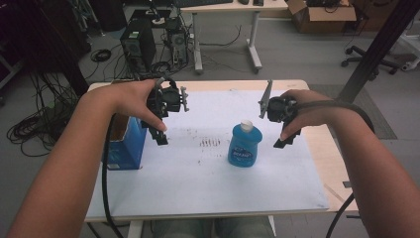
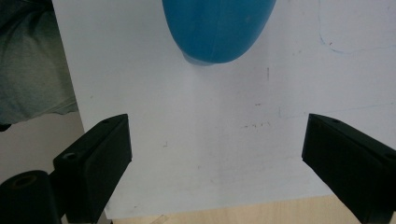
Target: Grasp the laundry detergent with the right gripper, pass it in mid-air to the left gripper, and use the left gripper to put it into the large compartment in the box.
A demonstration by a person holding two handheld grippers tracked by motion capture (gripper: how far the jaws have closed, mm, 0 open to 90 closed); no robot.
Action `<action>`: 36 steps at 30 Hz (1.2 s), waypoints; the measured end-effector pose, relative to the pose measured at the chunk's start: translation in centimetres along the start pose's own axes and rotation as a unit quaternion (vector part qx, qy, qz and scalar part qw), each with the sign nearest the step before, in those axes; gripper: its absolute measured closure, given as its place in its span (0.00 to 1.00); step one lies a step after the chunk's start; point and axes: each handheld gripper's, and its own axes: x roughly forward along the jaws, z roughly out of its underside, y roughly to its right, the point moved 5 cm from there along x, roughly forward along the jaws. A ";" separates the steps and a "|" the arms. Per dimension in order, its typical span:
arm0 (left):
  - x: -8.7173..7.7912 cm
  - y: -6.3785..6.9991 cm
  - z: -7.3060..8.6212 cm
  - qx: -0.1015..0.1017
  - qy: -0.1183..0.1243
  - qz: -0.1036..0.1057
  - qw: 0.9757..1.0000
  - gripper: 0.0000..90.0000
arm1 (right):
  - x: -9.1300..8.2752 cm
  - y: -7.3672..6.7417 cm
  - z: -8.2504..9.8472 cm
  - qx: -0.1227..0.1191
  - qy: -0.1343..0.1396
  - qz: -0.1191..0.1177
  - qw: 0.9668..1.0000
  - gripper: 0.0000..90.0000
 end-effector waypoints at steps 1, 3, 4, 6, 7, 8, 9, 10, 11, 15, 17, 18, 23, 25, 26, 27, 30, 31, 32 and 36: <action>0.0 0.0 0.0 0.000 0.000 0.000 1.000 0.06 | 0.0 0.0 0.0 0.000 0.000 0.000 1.000 0.09; 0.0 0.0 0.0 0.000 -0.002 0.000 1.000 0.06 | -0.1 0.0 0.0 0.000 0.000 0.000 1.000 0.09; 0.0 0.1 -0.1 0.001 -0.002 0.001 1.000 0.06 | -0.2 -0.1 0.1 0.004 0.003 0.001 1.000 0.09; 0.1 0.0 -0.1 0.000 -0.002 0.000 1.000 0.06 | -0.3 -0.1 0.2 0.003 0.004 0.002 1.000 0.09; 0.1 0.1 -0.1 -0.002 -0.004 -0.001 1.000 0.06 | -0.3 -0.1 0.2 0.003 0.004 0.002 1.000 0.09; 0.1 0.2 -0.2 -0.002 -0.003 -0.001 1.000 0.07 | -0.3 -0.1 0.2 0.004 0.006 0.004 1.000 0.09; 0.1 0.2 -0.2 -0.002 -0.003 -0.001 1.000 0.06 | -0.3 -0.1 0.2 0.004 0.006 0.004 1.000 0.09; 0.1 0.2 -0.2 -0.001 -0.002 0.000 1.000 0.06 | -0.3 -0.2 0.3 0.002 0.008 0.004 1.000 0.09; 0.1 0.3 -0.3 0.001 -0.003 0.001 1.000 0.06 | -0.2 -0.2 0.3 0.005 0.009 0.004 1.000 0.09; -0.1 0.2 -0.4 0.002 -0.004 0.000 1.000 0.07 | -0.2 -0.3 0.5 0.008 0.011 0.006 1.000 0.09; -0.1 0.2 -0.4 0.002 -0.003 0.000 1.000 0.06 | -0.2 -0.3 0.7 0.008 0.019 0.007 1.000 0.09; -0.1 0.3 -0.4 0.002 -0.003 0.001 1.000 0.06 | -0.1 -0.3 0.7 0.009 0.024 0.007 1.000 0.08; -0.2 0.2 -0.2 -0.001 0.000 0.000 1.000 0.07 | 0.6 -0.5 1.4 0.011 0.043 0.007 0.999 0.08; -0.2 0.2 -0.2 -0.001 -0.001 0.000 1.000 0.07 | 0.9 -0.7 1.6 0.011 0.052 0.007 0.999 0.08; -0.3 0.2 -0.1 -0.003 -0.001 -0.001 1.000 0.06 | 1.1 -0.7 1.8 0.012 0.058 0.008 0.998 0.07; -0.3 0.2 -0.1 -0.003 -0.001 -0.001 1.000 0.06 | 1.1 -0.7 1.8 0.012 0.058 0.008 0.998 0.07; -0.3 0.3 0.0 -0.004 0.000 -0.002 1.000 0.06 | 1.4 -0.9 1.9 0.011 0.071 0.006 0.997 0.04; -0.3 0.3 0.0 -0.004 0.001 -0.003 1.000 0.06 | 1.5 -0.9 2.0 0.013 0.075 0.006 0.997 0.04; -0.3 0.3 0.1 -0.003 -0.001 -0.003 1.000 0.06 | 1.6 -1.0 2.0 0.014 0.078 0.006 0.997 0.04; -0.4 0.4 0.1 -0.004 0.000 -0.003 1.000 0.06 | 1.9 -1.2 2.2 0.015 0.090 0.009 0.996 0.04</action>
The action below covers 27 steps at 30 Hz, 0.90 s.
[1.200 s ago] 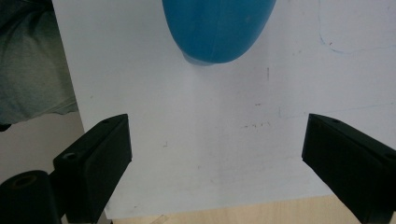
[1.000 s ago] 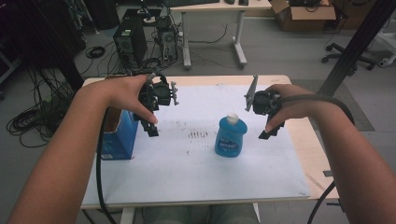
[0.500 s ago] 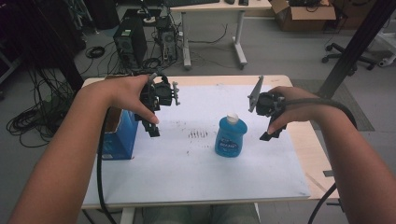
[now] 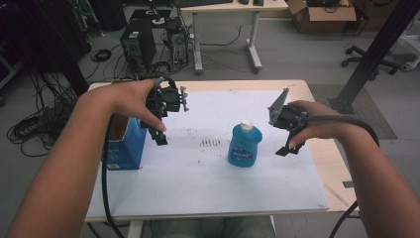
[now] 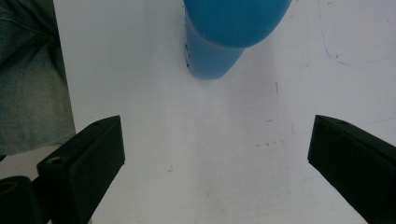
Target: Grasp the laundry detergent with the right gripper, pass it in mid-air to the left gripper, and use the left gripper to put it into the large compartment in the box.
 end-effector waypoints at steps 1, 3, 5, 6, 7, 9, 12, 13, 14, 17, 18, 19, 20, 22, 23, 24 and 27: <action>0.0 0.0 0.0 0.000 0.001 0.000 1.000 0.06 | 0.1 -0.1 0.1 0.001 0.006 0.001 1.000 0.04; 0.0 0.1 0.0 0.001 0.000 0.000 1.000 0.06 | 0.2 -0.1 0.1 0.003 0.016 0.005 1.000 0.04; 0.0 0.1 -0.1 0.001 0.000 0.000 1.000 0.06 | 0.4 -0.2 0.3 0.004 0.029 0.008 1.000 0.04; 0.0 0.1 -0.1 0.002 0.001 0.000 1.000 0.06 | 0.6 -0.3 0.4 0.006 0.036 0.010 0.999 0.04; 0.0 0.1 -0.1 0.002 0.001 0.000 1.000 0.07 | 0.8 -0.2 0.5 0.006 0.044 0.012 0.999 0.04; 0.0 0.1 -0.1 0.003 0.000 0.000 1.000 0.06 | 1.0 -0.2 0.6 0.007 0.054 0.017 0.998 0.04; 0.0 0.1 -0.1 0.001 0.000 -0.001 1.000 0.06 | 1.6 -0.3 0.9 0.013 0.071 0.018 0.997 0.04; 0.0 0.1 -0.1 0.000 0.000 -0.001 1.000 0.06 | 1.8 -0.3 0.9 0.015 0.077 0.018 0.997 0.04; 0.0 0.1 -0.1 0.000 0.000 -0.001 1.000 0.06 | 2.0 -0.3 1.0 0.015 0.082 0.018 0.996 0.04; 0.0 0.1 -0.1 -0.001 0.001 0.000 1.000 0.06 | 2.5 -0.3 1.2 0.020 0.095 0.019 0.995 0.04; 0.0 0.1 0.0 0.000 0.001 0.000 1.000 0.06 | 2.8 -0.4 1.2 0.022 0.103 0.019 0.994 0.04; 0.0 0.1 0.0 -0.001 0.001 -0.001 1.000 0.06 | 2.9 -0.4 1.2 0.023 0.109 0.019 0.994 0.04; 0.0 0.1 0.0 0.000 0.000 0.000 1.000 0.06 | 3.1 -0.4 1.2 0.024 0.114 0.019 0.993 0.04; 0.0 0.0 0.0 -0.001 -0.002 0.000 1.000 0.06 | 3.5 -0.5 1.3 0.024 0.122 0.020 0.992 0.04; 0.0 0.0 0.0 -0.001 -0.002 0.000 1.000 0.06 | 3.7 -0.5 1.3 0.027 0.126 0.020 0.991 0.04; 0.0 0.1 0.0 -0.001 -0.001 0.001 1.000 0.06 | 3.9 -0.5 1.4 0.026 0.131 0.020 0.991 0.04; 0.1 0.1 -0.1 -0.002 0.000 0.000 1.000 0.06 | 4.4 -0.5 1.4 0.029 0.143 0.021 0.989 0.04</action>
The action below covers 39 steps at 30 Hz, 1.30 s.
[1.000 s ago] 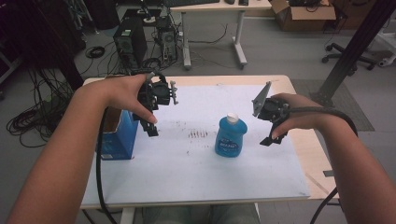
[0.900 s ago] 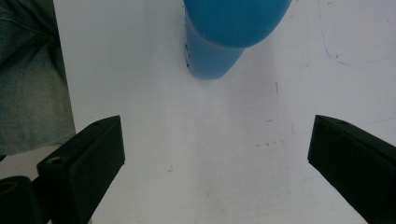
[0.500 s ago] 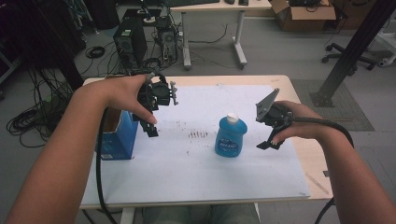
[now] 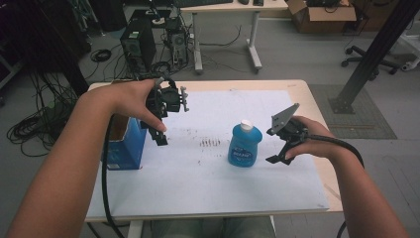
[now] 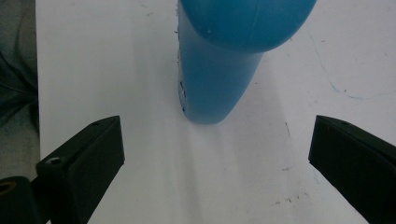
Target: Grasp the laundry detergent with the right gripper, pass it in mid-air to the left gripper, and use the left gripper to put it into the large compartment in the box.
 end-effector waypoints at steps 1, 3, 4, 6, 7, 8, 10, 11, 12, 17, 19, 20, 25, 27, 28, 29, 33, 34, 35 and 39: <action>0.0 0.0 0.0 0.001 -0.001 0.001 1.000 0.06 | 0.2 0.0 0.1 0.001 0.005 0.000 1.000 0.04; 0.0 -0.1 0.0 0.001 -0.003 0.000 1.000 0.06 | 0.4 0.0 0.1 0.001 0.014 0.004 1.000 0.04; 0.0 -0.1 0.0 0.000 -0.004 -0.001 1.000 0.06 | 0.6 0.0 0.2 0.003 0.020 0.007 1.000 0.03; 0.1 -0.1 -0.1 0.001 -0.004 0.000 1.000 0.06 | 0.8 -0.1 0.2 0.004 0.029 0.008 1.000 0.04; 0.1 -0.1 -0.1 0.002 -0.005 0.000 1.000 0.06 | 0.9 -0.1 0.2 0.005 0.032 0.009 0.999 0.03; 0.2 -0.1 -0.1 0.002 -0.006 0.001 1.000 0.06 | 1.1 -0.1 0.3 0.006 0.035 0.008 0.999 0.03; 0.2 -0.1 -0.1 0.002 -0.005 0.000 1.000 0.06 | 1.5 -0.2 0.3 0.010 0.044 0.008 0.999 0.03; 0.2 -0.1 -0.1 0.003 -0.005 0.001 1.000 0.06 | 1.6 -0.2 0.3 0.011 0.047 0.008 0.999 0.03; 0.2 -0.1 -0.1 0.003 -0.005 0.001 1.000 0.06 | 1.6 -0.2 0.3 0.011 0.047 0.008 0.999 0.03; 0.2 -0.2 0.0 0.001 -0.002 -0.003 1.000 0.06 | 2.4 -0.3 0.6 0.022 0.075 0.013 0.997 0.03; 0.2 -0.2 0.0 0.001 -0.002 -0.002 1.000 0.06 | 2.6 -0.2 0.7 0.027 0.083 0.014 0.996 0.03; 0.2 -0.2 0.0 0.001 -0.002 -0.002 1.000 0.06 | 2.7 -0.2 0.8 0.030 0.089 0.014 0.996 0.03; 0.3 -0.3 -0.1 0.003 -0.003 -0.002 1.000 0.06 | 3.4 -0.2 1.1 0.041 0.115 0.013 0.992 0.03; 0.3 -0.3 -0.1 0.002 -0.001 -0.002 1.000 0.06 | 3.6 -0.2 1.1 0.045 0.119 0.013 0.992 0.02; 0.3 -0.3 -0.1 0.002 0.000 -0.003 1.000 0.06 | 3.8 -0.2 1.2 0.046 0.122 0.012 0.991 0.02; 0.3 -0.3 -0.1 0.002 0.000 -0.002 1.000 0.06 | 3.9 -0.2 1.2 0.047 0.125 0.013 0.991 0.03; 0.4 -0.4 -0.1 0.002 -0.003 -0.001 1.000 0.06 | 4.6 -0.2 1.2 0.054 0.144 0.014 0.988 0.02; 0.4 -0.4 -0.1 0.002 -0.003 -0.001 1.000 0.06 | 4.6 -0.2 1.2 0.054 0.144 0.014 0.988 0.02; 0.4 -0.4 -0.1 0.002 -0.002 -0.001 1.000 0.06 | 4.7 -0.2 1.1 0.057 0.147 0.014 0.987 0.02; 0.5 -0.5 -0.2 0.001 -0.001 -0.001 1.000 0.06 | 5.2 -0.2 0.9 0.065 0.159 0.014 0.985 0.02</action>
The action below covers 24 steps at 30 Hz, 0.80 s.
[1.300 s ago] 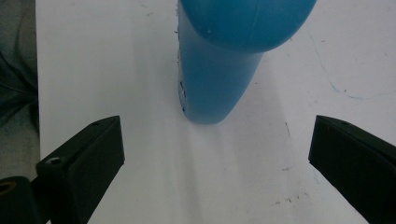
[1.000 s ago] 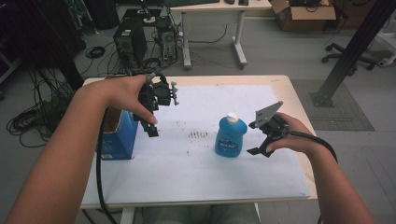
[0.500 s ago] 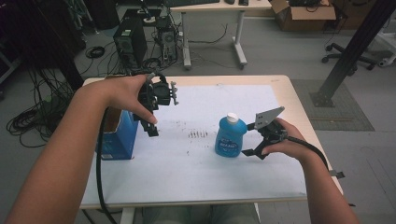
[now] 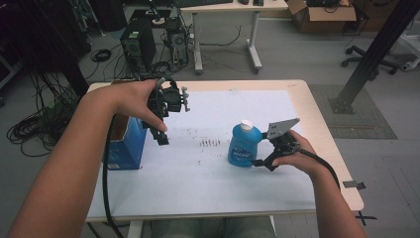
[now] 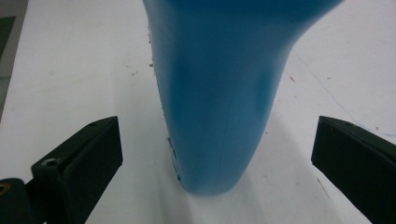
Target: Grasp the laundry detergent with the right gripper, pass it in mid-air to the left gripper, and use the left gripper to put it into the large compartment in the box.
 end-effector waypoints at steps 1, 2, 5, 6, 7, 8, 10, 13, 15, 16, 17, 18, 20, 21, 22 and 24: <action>0.0 0.0 0.0 0.000 0.001 0.000 1.000 0.06 | 0.2 0.0 0.0 -0.002 0.002 0.002 1.000 0.02; 0.0 0.0 0.0 0.000 0.001 0.000 1.000 0.06 | 0.3 0.0 0.0 0.001 0.005 0.001 1.000 0.02; 0.1 0.0 0.0 -0.001 0.001 0.000 1.000 0.06 | 0.7 0.0 -0.1 0.004 0.015 0.003 1.000 0.02; 0.1 0.0 0.1 0.000 0.001 0.001 1.000 0.06 | 0.9 0.0 0.0 0.006 0.021 0.006 1.000 0.02; 0.1 0.0 0.1 0.000 0.001 0.001 1.000 0.06 | 0.9 0.0 0.0 0.006 0.021 0.006 1.000 0.02; 0.1 0.0 0.1 -0.001 0.001 0.001 1.000 0.06 | 1.1 0.0 0.0 0.007 0.029 0.007 1.000 0.02; 0.2 0.0 0.1 0.000 0.002 0.001 1.000 0.06 | 1.2 0.1 0.1 0.009 0.034 0.008 0.999 0.02; 0.2 0.0 0.0 0.001 0.003 0.002 1.000 0.06 | 1.6 0.1 0.2 0.012 0.044 0.007 0.999 0.02; 0.3 0.0 0.0 0.001 0.006 0.002 1.000 0.06 | 1.7 0.1 0.1 0.013 0.048 0.007 0.999 0.02; 0.3 0.0 -0.1 -0.001 0.008 0.002 1.000 0.06 | 1.8 0.1 0.1 0.016 0.051 0.009 0.999 0.01; 0.4 0.0 -0.1 0.001 0.009 0.003 1.000 0.06 | 1.9 0.1 0.1 0.017 0.054 0.011 0.998 0.01; 0.4 0.0 -0.2 0.001 0.009 0.004 1.000 0.06 | 2.0 0.1 0.0 0.015 0.055 0.011 0.998 0.01; 0.5 0.0 -0.2 0.001 0.008 0.004 1.000 0.06 | 2.2 0.0 0.0 0.013 0.060 0.010 0.998 0.01; 0.5 0.0 -0.2 0.001 0.005 0.004 1.000 0.06 | 2.2 0.0 0.0 0.013 0.060 0.010 0.998 0.01; 0.5 0.0 -0.2 0.001 0.005 0.004 1.000 0.06 | 2.4 0.0 0.0 0.013 0.060 0.013 0.998 0.01; 0.5 0.0 -0.3 0.001 0.007 0.004 1.000 0.06 | 2.5 0.0 0.0 0.013 0.062 0.014 0.998 0.01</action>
